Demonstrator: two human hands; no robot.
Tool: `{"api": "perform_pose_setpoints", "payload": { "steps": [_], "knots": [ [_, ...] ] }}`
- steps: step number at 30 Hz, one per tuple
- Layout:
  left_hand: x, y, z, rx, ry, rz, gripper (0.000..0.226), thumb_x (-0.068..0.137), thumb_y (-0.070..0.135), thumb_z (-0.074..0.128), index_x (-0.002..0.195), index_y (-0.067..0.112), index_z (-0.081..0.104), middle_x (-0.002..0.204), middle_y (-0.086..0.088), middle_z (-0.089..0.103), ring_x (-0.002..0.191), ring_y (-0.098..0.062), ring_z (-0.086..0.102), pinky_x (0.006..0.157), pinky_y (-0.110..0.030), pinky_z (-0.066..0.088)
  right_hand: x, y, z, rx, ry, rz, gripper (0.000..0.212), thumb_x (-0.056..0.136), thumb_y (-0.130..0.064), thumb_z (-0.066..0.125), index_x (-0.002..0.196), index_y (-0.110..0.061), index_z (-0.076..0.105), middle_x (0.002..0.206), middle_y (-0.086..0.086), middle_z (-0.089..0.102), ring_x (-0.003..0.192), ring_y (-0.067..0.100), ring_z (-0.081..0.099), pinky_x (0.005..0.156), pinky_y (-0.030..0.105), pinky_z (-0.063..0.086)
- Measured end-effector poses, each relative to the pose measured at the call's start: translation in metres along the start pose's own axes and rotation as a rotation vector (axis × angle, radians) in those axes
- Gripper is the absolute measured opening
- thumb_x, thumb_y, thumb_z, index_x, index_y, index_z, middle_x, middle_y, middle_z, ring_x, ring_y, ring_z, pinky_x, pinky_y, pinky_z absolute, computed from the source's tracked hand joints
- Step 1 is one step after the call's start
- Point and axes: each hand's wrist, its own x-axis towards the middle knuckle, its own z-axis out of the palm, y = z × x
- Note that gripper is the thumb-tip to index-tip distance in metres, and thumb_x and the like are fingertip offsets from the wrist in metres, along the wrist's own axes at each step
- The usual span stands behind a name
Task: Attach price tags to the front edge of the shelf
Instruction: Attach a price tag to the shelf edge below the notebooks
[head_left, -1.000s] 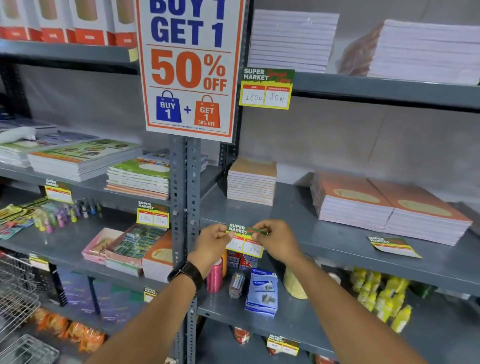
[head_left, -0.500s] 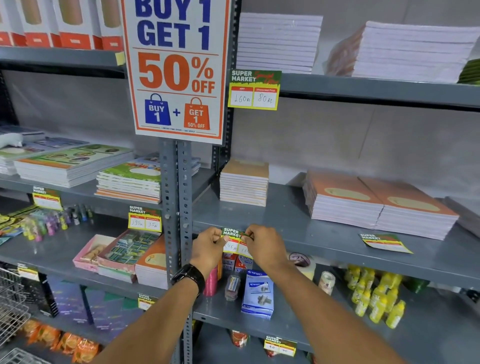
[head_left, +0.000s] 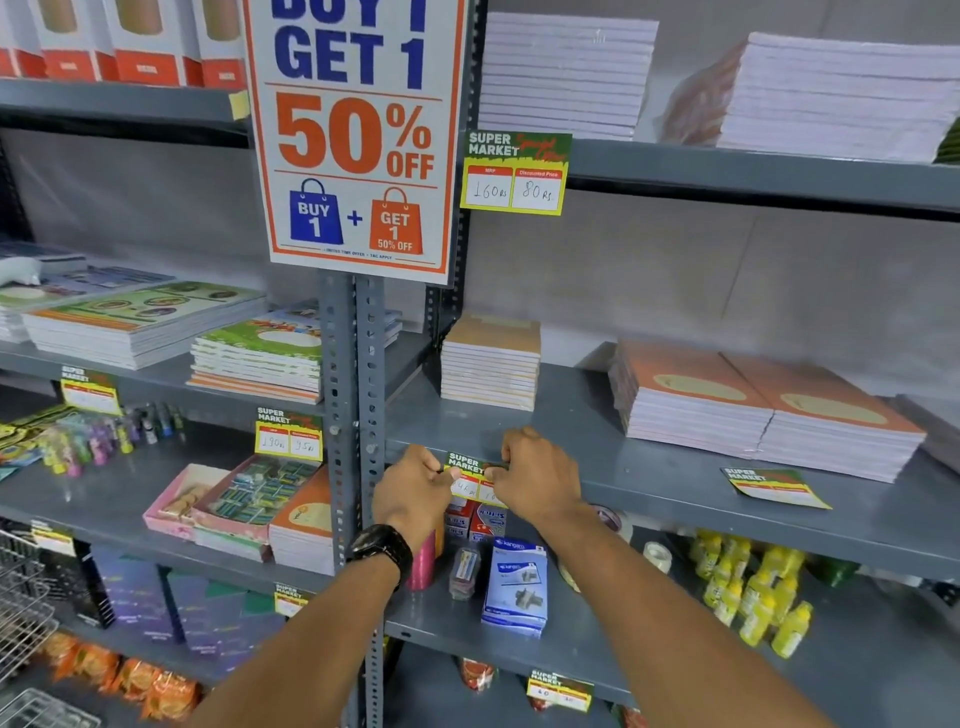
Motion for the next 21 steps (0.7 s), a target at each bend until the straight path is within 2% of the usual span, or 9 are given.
{"api": "perform_pose_setpoints", "payload": {
  "steps": [3,5,7,12,18,20,21],
  "knots": [
    [0.004,-0.004,-0.008,0.089,0.019,0.053,0.033,0.078,0.053,0.070,0.078,0.028,0.048,0.071,0.009,0.060,0.067,-0.013,0.059,0.057,-0.031,0.043,0.006,-0.010,0.005,-0.064,0.010,-0.034,0.047,0.077,-0.052,0.067,0.104,-0.014,0.060,0.103,0.007,0.061,0.098,0.029,0.058,0.080,0.042,0.052],
    [0.007,-0.004,-0.013,0.166,0.023,0.092,0.035,0.078,0.056,0.067,0.075,0.028,0.046,0.071,0.009,0.059,0.066,-0.015,0.059,0.062,-0.033,0.048,0.011,-0.016,0.009,-0.127,0.015,-0.053,0.056,0.076,-0.057,0.068,0.110,-0.014,0.059,0.107,0.008,0.063,0.102,0.030,0.057,0.084,0.042,0.050],
    [0.009,-0.002,-0.015,0.222,0.017,0.110,0.037,0.079,0.057,0.065,0.073,0.028,0.043,0.070,0.008,0.060,0.066,-0.017,0.059,0.069,-0.038,0.051,0.013,-0.016,0.011,-0.158,0.020,-0.064,0.055,0.079,-0.053,0.069,0.116,-0.014,0.057,0.111,0.009,0.062,0.106,0.029,0.057,0.087,0.042,0.049],
    [0.009,0.000,-0.018,0.236,-0.026,0.109,0.041,0.078,0.062,0.064,0.072,0.028,0.041,0.070,0.007,0.061,0.067,-0.020,0.059,0.077,-0.043,0.050,0.007,0.009,0.007,-0.084,-0.020,-0.085,0.041,0.083,-0.045,0.069,0.113,-0.019,0.060,0.112,0.004,0.062,0.106,0.026,0.054,0.089,0.040,0.047],
    [0.008,0.000,-0.018,0.214,-0.048,0.115,0.039,0.079,0.060,0.064,0.075,0.028,0.042,0.070,0.008,0.059,0.067,-0.019,0.058,0.072,-0.039,0.049,0.003,0.018,0.004,-0.025,0.012,-0.053,0.036,0.081,-0.041,0.072,0.112,-0.024,0.064,0.110,0.000,0.064,0.104,0.023,0.054,0.089,0.038,0.046],
    [0.006,0.002,-0.017,0.163,-0.081,0.106,0.032,0.081,0.051,0.067,0.077,0.028,0.045,0.073,0.009,0.059,0.069,-0.018,0.059,0.066,-0.035,0.048,0.003,0.015,0.003,-0.022,0.020,-0.032,0.035,0.080,-0.040,0.073,0.110,-0.024,0.065,0.109,0.001,0.065,0.103,0.025,0.055,0.089,0.038,0.047],
    [0.004,0.004,-0.015,0.108,-0.091,0.095,0.026,0.081,0.039,0.070,0.079,0.028,0.047,0.076,0.008,0.058,0.072,-0.019,0.060,0.064,-0.033,0.046,0.003,0.015,0.003,-0.026,0.018,-0.028,0.034,0.080,-0.039,0.073,0.109,-0.023,0.065,0.108,0.002,0.065,0.103,0.026,0.055,0.088,0.039,0.047]
  ]
}}
